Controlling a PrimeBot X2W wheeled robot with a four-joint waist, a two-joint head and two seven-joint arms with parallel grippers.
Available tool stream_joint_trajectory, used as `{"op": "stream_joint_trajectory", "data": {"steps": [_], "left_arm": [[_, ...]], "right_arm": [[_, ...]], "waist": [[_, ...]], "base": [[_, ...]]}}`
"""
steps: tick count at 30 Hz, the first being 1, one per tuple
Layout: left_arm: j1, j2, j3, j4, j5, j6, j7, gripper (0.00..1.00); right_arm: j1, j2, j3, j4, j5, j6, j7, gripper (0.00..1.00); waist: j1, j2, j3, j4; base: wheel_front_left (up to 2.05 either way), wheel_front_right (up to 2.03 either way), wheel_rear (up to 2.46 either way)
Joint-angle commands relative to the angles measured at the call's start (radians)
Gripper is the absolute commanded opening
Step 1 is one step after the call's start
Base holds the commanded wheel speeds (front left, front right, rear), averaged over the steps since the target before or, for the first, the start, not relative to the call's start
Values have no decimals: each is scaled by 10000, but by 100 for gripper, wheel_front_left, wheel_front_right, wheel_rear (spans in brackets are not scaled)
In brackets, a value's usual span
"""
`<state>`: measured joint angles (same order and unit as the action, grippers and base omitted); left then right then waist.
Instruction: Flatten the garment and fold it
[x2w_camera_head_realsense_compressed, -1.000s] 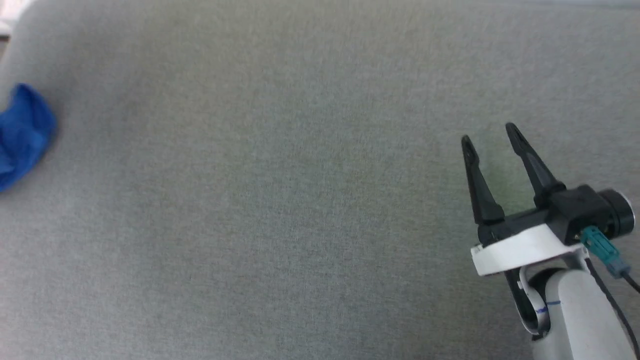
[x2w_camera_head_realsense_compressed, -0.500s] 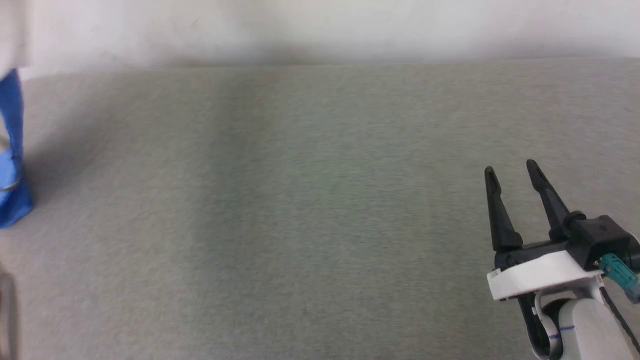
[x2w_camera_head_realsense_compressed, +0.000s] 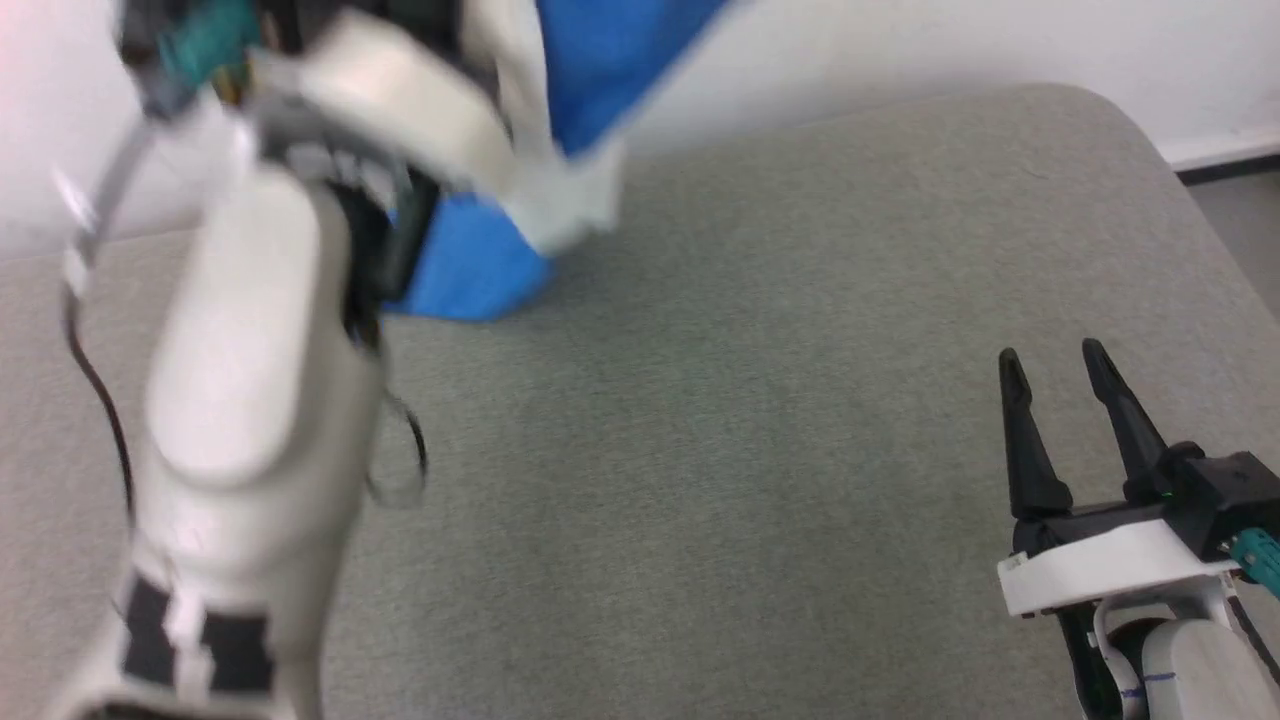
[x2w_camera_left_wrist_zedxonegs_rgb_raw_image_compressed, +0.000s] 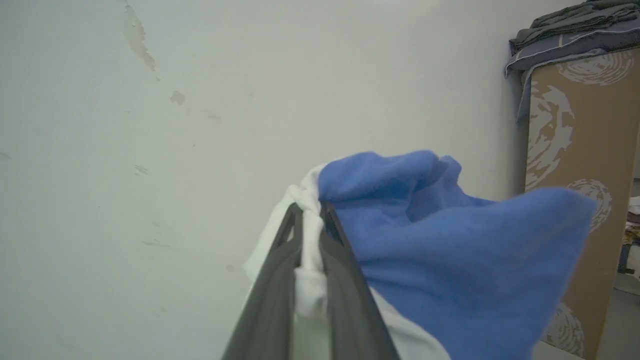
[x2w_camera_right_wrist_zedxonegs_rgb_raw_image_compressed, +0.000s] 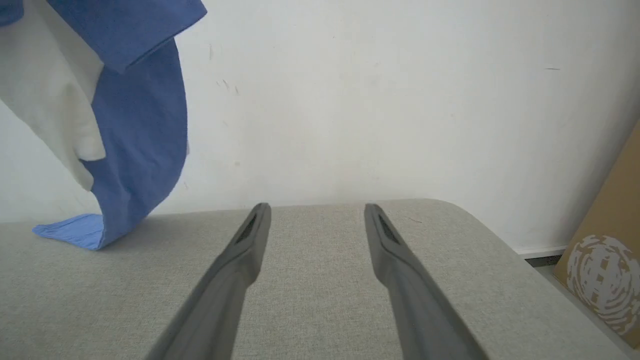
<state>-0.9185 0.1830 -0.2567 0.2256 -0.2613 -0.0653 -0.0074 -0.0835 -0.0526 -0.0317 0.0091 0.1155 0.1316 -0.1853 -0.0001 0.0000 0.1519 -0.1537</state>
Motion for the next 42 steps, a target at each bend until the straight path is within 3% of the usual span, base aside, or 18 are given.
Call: {"op": "stream_joint_trajectory", "data": {"steps": [1, 5, 8, 15, 16, 17, 18, 24, 30, 37, 42], "left_arm": [[737, -36, 38, -230, -161, 195, 46, 0], [3451, -258, 134, -710, -553, 816, 22, 0], [5271, -276, 207, -325, -700, 1159, -247, 0], [7741, -736, 346, 526, -1254, 1514, -1281, 0], [7887, -795, 312, 499, -1238, 1554, -1514, 15], [7983, -852, 257, 451, -1212, 1576, -1730, 47], [8026, -870, 188, 401, -1101, 1601, -1920, 100], [7835, -892, 216, -488, -578, 1495, -2507, 100], [7882, -559, 630, -1466, -23, 1358, -2539, 100], [8577, -41, 1275, -1812, 231, 1601, -2542, 100], [8964, -77, 1471, -2090, 170, 1728, -2542, 100]], "right_arm": [[129, 23, -30, -73, 41, -9, -3, 100], [218, 23, -27, -115, 98, -9, -9, 100], [228, 23, 61, -83, 96, -9, -11, 100], [221, 24, 189, -112, -32, -9, 15, 100], [228, 24, 162, -119, -35, -9, 13, 100], [232, 24, 133, -126, -10, -9, 10, 100], [229, 24, 120, -122, 20, -9, 5, 100], [234, 24, 190, -60, 9, -9, 9, 100], [326, 24, 241, -106, -75, -9, 161, 100], [488, 24, 426, -195, -189, -9, 355, 100], [673, 24, 532, -189, -228, -9, 521, 100]], "waist": [[1, 0, 188, -256], [1, 0, 417, -273], [1, 0, 530, -236], [1, 0, 624, -56], [1, 0, 634, 3], [1, 0, 647, 66], [1, 0, 647, 115], [1, 0, 486, 401], [1, 0, 248, 596], [1, 0, -101, 688], [1, 0, -305, 977]], "base": [[0, 0, 0], [0, 0, 0], [0, 0, 0], [0, 0, 0], [0, 0, 0], [0, 0, 0], [0, 0, 0], [0, 0, 0], [0, 0, 0], [0, 0, 0], [0, 0, 0]]}}
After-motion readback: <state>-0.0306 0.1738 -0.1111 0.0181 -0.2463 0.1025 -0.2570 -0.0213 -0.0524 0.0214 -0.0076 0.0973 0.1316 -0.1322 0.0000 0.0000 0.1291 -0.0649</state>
